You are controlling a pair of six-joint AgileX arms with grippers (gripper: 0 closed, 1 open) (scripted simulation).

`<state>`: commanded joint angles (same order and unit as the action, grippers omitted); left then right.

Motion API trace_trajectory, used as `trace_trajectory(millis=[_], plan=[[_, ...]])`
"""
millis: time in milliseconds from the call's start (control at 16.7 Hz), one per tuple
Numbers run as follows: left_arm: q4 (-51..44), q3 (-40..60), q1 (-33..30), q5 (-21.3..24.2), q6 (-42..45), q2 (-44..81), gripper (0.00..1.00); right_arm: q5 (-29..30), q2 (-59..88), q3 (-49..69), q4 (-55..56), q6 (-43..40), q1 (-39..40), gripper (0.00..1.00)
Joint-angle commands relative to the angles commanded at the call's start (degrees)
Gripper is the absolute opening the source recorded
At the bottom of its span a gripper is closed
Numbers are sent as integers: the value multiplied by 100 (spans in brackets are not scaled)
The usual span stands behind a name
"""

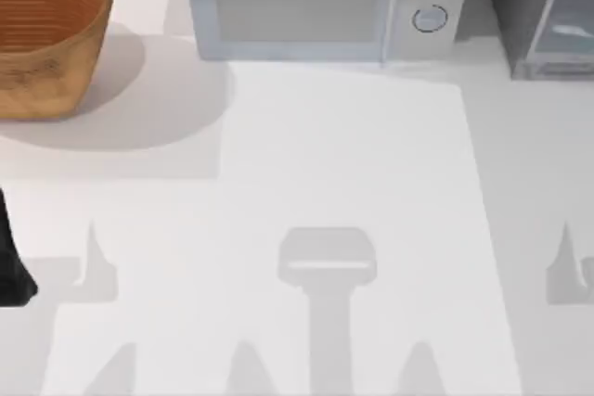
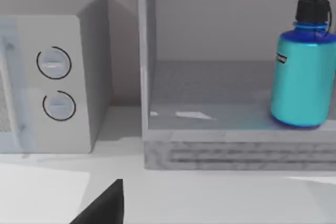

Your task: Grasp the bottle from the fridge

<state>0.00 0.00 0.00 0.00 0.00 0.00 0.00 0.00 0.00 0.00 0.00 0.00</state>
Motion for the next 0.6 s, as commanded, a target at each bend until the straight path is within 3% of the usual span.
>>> trace_trajectory(millis=[300, 600], plan=[[0, 0, 0, 0, 0, 0, 100, -131, 356, 49, 360, -9, -133, 100], [0, 0, 0, 0, 0, 0, 100, -676, 2166, 270, 2113, -27, -719, 100]])
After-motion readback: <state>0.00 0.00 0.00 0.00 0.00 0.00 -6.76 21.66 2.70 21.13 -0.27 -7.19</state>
